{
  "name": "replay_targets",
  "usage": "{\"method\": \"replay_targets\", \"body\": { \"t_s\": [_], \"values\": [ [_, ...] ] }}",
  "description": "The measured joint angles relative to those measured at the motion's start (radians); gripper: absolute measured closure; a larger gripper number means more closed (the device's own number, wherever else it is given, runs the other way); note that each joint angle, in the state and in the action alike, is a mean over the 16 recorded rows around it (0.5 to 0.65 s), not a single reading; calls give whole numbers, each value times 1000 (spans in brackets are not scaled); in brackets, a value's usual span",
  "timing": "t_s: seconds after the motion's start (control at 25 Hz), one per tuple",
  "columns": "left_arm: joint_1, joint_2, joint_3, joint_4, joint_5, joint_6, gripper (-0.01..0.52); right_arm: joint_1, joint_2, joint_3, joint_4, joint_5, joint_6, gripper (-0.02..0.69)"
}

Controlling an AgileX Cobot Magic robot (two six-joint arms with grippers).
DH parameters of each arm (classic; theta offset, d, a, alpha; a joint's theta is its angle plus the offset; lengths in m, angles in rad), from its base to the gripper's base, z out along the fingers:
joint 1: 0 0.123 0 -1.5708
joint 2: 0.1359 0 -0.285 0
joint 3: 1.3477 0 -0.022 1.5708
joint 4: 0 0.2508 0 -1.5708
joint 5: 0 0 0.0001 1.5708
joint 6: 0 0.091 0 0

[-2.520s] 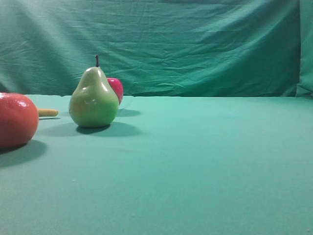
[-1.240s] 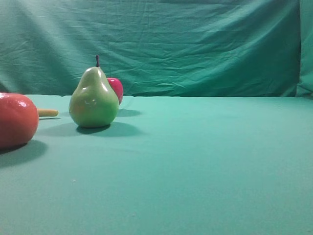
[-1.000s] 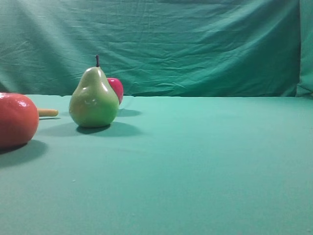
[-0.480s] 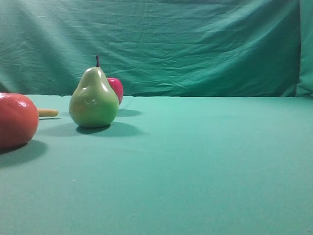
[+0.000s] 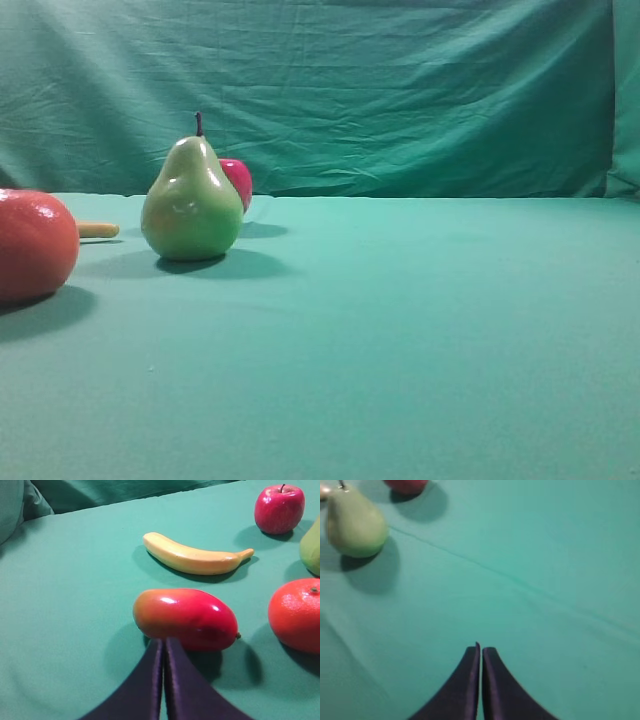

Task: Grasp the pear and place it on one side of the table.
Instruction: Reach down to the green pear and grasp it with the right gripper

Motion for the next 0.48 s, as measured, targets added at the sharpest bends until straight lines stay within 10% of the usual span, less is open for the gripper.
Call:
{"method": "replay_targets", "body": {
  "t_s": [0.48],
  "values": [
    [0,0,0,0,0,0,514,185,404,-336,4,5,-69,250]
  ]
}}
